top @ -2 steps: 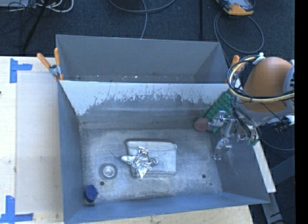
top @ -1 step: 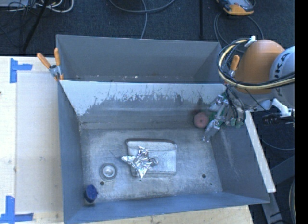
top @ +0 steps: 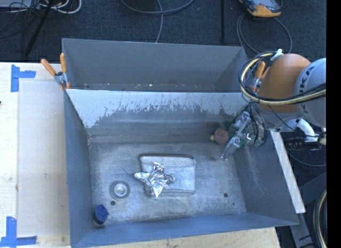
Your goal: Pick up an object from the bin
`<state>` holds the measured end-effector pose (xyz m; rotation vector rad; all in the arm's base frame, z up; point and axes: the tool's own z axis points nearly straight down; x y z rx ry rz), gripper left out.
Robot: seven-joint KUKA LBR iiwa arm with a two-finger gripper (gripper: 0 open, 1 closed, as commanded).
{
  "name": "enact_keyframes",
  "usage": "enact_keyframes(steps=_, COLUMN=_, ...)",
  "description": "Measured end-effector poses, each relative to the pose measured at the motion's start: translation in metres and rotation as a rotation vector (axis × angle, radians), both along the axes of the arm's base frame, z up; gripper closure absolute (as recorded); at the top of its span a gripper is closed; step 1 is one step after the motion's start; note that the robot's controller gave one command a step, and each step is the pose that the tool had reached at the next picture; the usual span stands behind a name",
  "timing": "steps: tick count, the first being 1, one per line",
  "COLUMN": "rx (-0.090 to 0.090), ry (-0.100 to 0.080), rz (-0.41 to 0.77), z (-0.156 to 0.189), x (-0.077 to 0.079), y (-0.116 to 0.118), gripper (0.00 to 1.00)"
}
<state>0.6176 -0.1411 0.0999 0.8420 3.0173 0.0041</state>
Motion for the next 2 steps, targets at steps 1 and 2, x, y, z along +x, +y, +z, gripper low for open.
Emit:
enact_keyframes(steps=1, rx=0.004, ry=0.010, rz=-0.078, z=-0.0230, x=0.0049, y=0.0211, gripper=0.00)
enact_keyframes(steps=2, rx=0.000, ry=0.008, rz=-0.076, z=-0.0231, x=0.0049, y=0.0198, gripper=1.00)
